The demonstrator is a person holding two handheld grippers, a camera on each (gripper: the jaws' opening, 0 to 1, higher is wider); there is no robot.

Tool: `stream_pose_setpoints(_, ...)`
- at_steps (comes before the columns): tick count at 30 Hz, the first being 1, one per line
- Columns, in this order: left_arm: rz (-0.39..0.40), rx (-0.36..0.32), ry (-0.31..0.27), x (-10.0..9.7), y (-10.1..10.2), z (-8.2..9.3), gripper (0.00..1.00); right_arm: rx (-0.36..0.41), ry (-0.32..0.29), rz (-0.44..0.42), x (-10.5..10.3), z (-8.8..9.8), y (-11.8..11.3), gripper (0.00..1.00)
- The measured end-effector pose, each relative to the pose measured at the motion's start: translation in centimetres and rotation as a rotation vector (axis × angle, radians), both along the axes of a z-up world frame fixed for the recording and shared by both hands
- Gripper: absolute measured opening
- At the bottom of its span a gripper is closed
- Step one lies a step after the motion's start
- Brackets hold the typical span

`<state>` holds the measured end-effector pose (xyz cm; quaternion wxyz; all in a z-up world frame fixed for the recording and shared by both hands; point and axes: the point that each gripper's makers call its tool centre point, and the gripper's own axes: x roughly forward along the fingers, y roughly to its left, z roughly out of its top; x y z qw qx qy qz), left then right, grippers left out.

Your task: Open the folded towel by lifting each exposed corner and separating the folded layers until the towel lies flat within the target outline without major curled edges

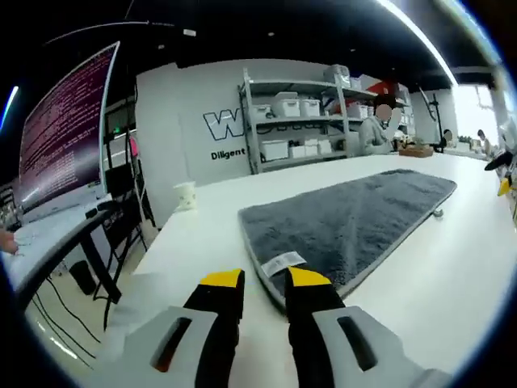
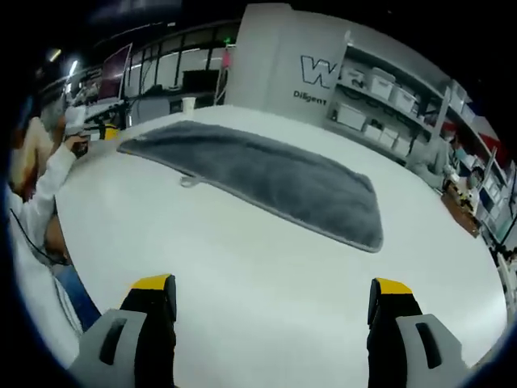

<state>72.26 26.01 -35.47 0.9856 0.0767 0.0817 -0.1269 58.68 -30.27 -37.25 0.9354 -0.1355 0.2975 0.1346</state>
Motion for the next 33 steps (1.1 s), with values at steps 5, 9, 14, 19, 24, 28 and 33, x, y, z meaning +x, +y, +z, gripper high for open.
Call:
stream_pose_setpoints(5,-0.060,0.042,-0.064,-0.4,-1.1,0.7,0.36,0.148,-0.034,0.005,1.2,0.1,-0.1,0.99)
stream_pose_setpoints(9,-0.098,0.022,-0.035,-0.4,-1.5,0.0,0.51,0.142,-0.023,-0.014,2.3,-0.5,-1.5,0.99)
stream_pose_setpoints(14,-0.137,-0.003,-0.036,-0.6,-1.8,-0.1,0.56,0.175,-0.008,-0.029,3.9,-1.2,-2.6,0.99)
stream_pose_setpoints(19,-0.186,-0.007,-0.022,-0.8,-2.6,-0.5,0.65,0.234,0.004,-0.059,5.6,-2.1,-3.6,0.98)
stream_pose_setpoints(24,-0.264,-0.061,0.014,-1.1,-4.0,-0.7,0.76,0.266,0.015,-0.095,7.1,-2.8,-4.7,0.99)
stream_pose_setpoints(28,-0.298,-0.099,0.014,-1.3,-4.4,-0.4,0.85,0.298,0.024,-0.123,8.2,-3.3,-5.3,0.98)
stream_pose_setpoints(33,-0.326,-0.118,0.040,-1.6,-5.1,-0.7,0.93,0.340,0.007,-0.169,9.7,-3.5,-6.4,0.98)
